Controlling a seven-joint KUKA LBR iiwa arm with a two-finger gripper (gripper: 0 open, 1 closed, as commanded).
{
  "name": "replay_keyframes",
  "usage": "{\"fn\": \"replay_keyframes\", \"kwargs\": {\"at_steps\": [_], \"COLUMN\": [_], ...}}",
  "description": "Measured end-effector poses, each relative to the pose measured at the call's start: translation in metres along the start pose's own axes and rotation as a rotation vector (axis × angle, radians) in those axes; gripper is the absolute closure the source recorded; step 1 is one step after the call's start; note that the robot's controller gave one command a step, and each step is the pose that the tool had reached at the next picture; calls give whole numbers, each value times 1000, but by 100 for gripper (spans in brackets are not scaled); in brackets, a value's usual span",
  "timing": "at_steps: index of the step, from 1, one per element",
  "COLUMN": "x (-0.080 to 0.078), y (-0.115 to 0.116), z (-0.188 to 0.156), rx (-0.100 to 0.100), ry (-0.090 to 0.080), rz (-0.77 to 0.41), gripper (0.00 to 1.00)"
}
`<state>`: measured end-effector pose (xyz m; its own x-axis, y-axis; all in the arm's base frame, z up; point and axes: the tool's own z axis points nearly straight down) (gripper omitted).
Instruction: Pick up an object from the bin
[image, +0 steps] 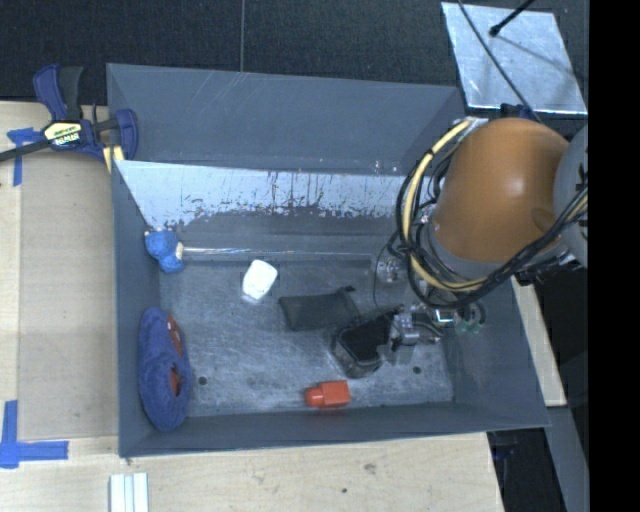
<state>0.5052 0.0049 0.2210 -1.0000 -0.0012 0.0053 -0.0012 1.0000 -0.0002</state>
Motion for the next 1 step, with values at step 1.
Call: {"fn": "replay_keyframes", "kwargs": {"at_steps": [1], "x": [-44], "y": [-65], "z": [135], "rx": [-3], "ry": [-3], "rz": [134], "gripper": [0]}}
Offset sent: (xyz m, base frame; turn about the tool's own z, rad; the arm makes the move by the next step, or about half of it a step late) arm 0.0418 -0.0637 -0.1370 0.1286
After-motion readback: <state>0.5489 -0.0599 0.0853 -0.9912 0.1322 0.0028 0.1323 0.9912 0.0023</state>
